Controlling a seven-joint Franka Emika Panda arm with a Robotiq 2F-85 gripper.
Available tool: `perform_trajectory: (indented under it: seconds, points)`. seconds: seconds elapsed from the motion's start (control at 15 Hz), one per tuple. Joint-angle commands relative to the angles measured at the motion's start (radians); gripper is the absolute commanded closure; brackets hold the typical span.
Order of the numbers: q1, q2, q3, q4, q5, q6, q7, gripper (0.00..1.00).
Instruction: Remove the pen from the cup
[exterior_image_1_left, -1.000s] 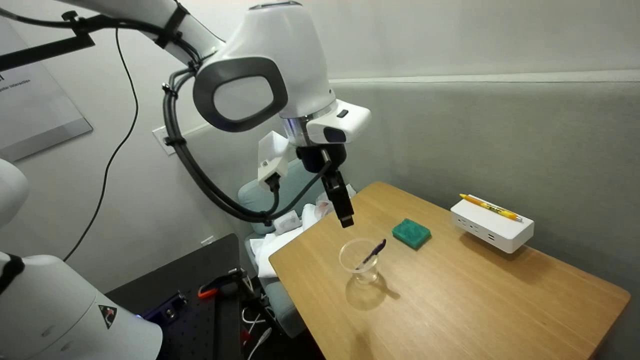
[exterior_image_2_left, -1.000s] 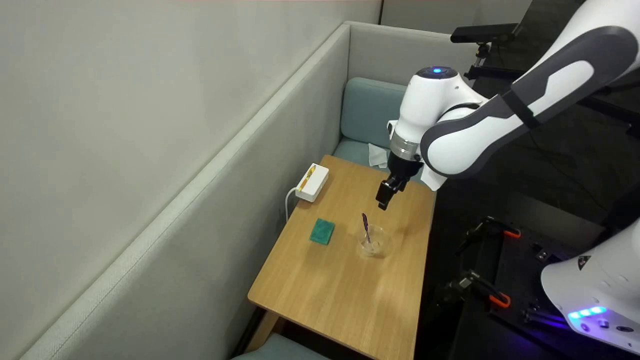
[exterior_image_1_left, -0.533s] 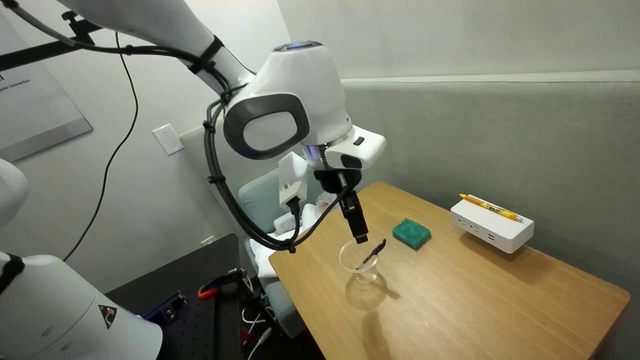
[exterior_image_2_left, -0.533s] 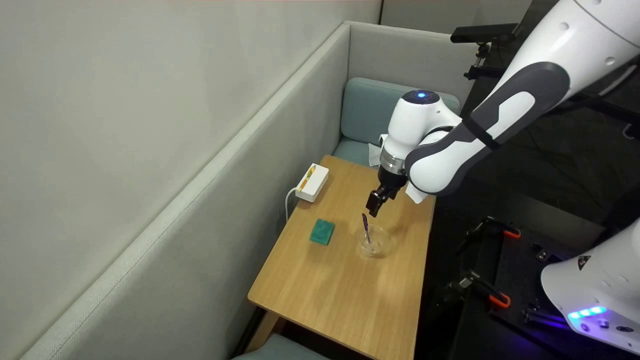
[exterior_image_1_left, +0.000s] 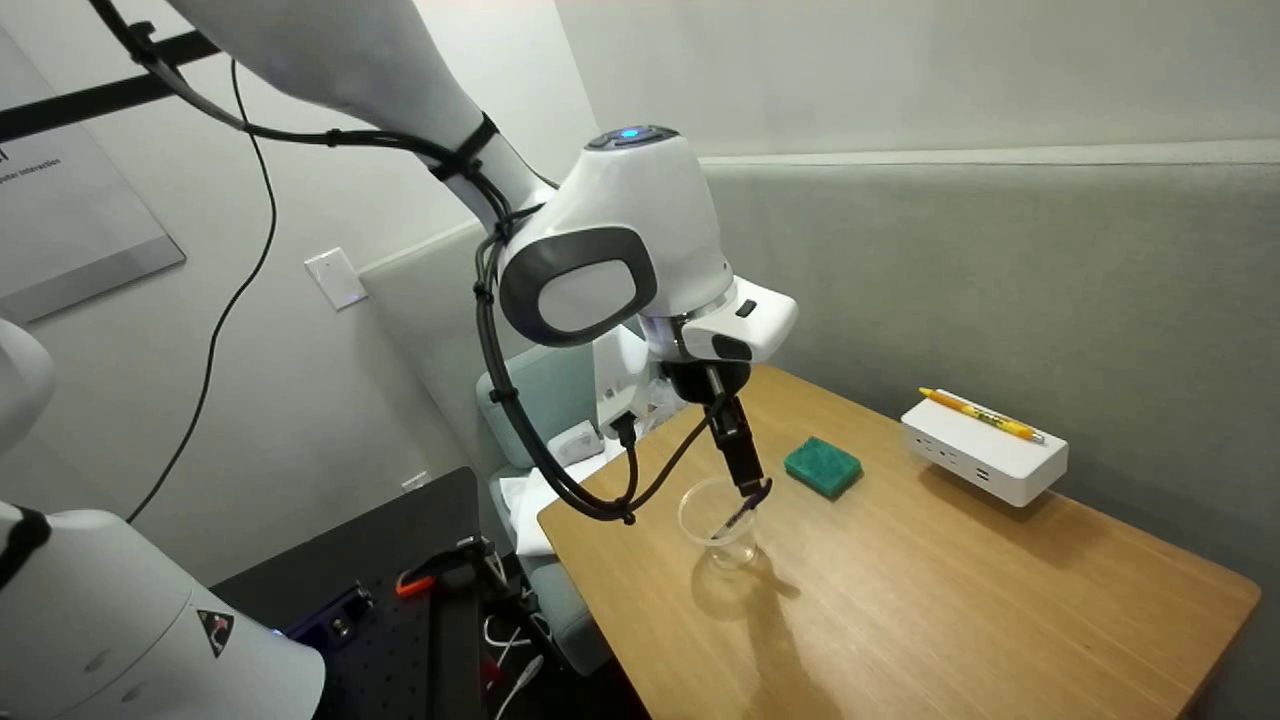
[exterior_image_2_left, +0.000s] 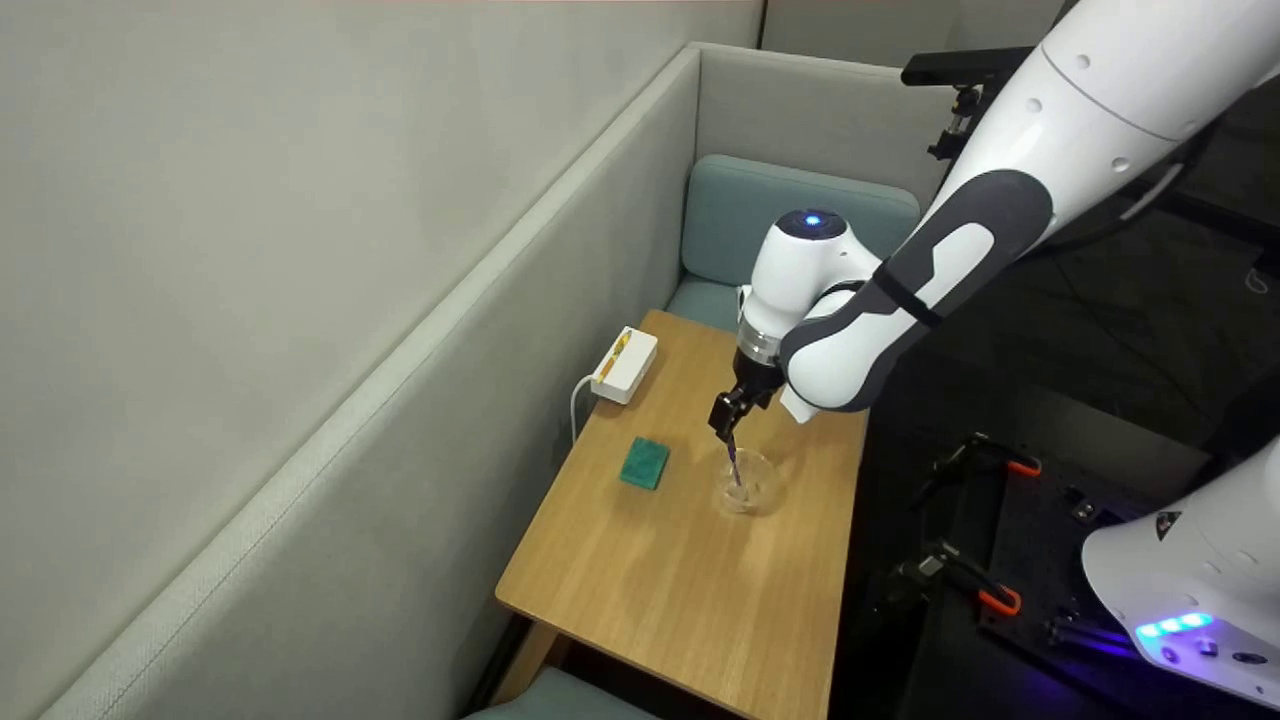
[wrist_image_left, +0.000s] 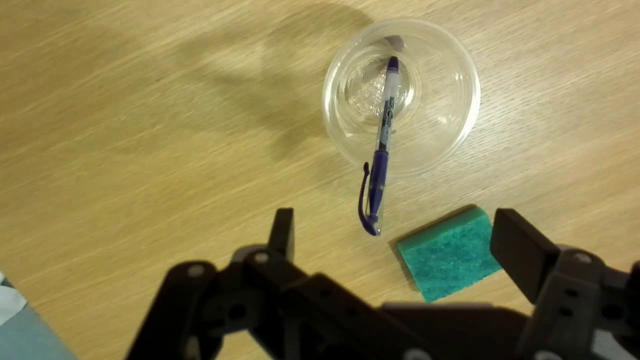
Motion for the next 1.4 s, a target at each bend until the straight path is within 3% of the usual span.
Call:
perform_trajectory:
  seconds: [0.0,0.93,1.0,1.33]
  points:
    - [0.035,0.059,-0.016,0.045,-0.018,0.029,0.06,0.0]
    - [0.123,0.194,-0.092,0.132,-0.022,0.019,0.153,0.0]
    - [0.129,0.2,-0.098,0.135,-0.022,0.022,0.158,0.17]
    - [0.141,0.214,-0.112,0.146,-0.023,0.022,0.165,0.58]
